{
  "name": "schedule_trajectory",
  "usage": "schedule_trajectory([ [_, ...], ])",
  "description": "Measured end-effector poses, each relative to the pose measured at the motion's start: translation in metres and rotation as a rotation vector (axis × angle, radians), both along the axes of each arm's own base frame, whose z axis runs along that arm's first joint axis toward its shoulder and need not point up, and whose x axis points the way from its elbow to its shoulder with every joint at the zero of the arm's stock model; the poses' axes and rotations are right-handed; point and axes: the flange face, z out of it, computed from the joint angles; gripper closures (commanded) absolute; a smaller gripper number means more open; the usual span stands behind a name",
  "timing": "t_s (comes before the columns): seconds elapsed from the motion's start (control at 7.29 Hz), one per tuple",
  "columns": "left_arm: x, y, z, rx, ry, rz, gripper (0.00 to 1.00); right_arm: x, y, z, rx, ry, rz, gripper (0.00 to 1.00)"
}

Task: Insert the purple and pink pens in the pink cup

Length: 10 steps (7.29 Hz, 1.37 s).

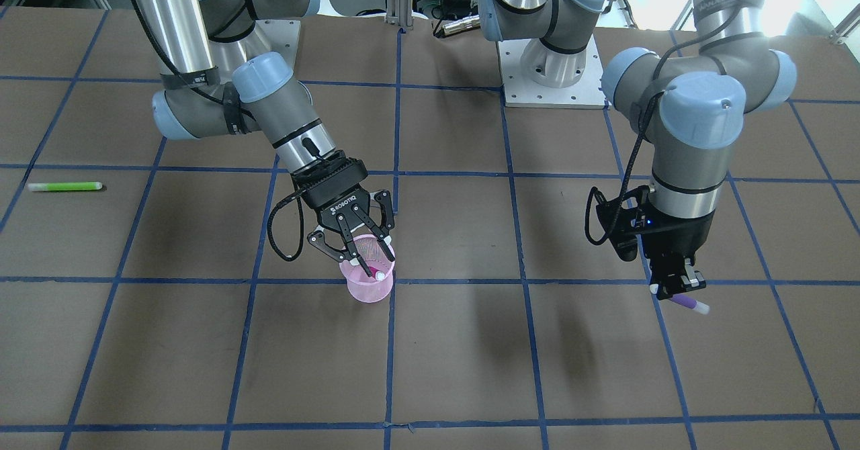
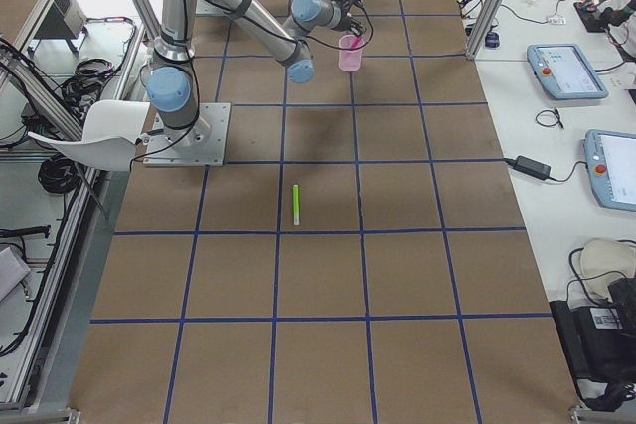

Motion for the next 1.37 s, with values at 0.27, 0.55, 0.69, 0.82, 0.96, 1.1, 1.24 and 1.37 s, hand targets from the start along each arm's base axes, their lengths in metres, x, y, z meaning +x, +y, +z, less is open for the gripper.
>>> schedule_trajectory([
  [0.27,-0.019,0.003,0.031,0.046,0.226,0.123,1.0,-0.004,-0.027,0.025,-0.024,-0.008,-0.02,0.0],
  [0.55,-0.043,0.01,0.046,0.051,0.461,0.215,1.0,-0.038,-0.083,0.065,0.015,0.003,-0.089,0.0],
  [0.69,-0.058,0.012,0.051,0.054,0.571,0.216,1.0,-0.068,-0.104,0.082,0.055,0.009,-0.14,0.0],
  [0.82,-0.074,0.014,0.058,0.06,0.699,0.222,1.0,-0.1,-0.115,0.096,0.11,0.015,-0.192,0.0],
  [0.96,-0.095,0.017,0.063,0.076,0.791,0.246,1.0,-0.128,-0.119,0.11,0.179,0.022,-0.235,0.0],
  [1.1,-0.123,0.02,0.065,0.085,0.841,0.271,1.0,-0.15,-0.119,0.128,0.245,0.051,-0.265,0.0],
  [1.24,-0.151,0.022,0.063,0.076,0.882,0.305,1.0,-0.165,-0.115,0.149,0.288,0.125,-0.289,0.0],
  [1.37,-0.179,0.029,0.057,0.064,0.922,0.344,1.0,-0.175,-0.104,0.169,0.334,0.213,-0.309,0.0],
])
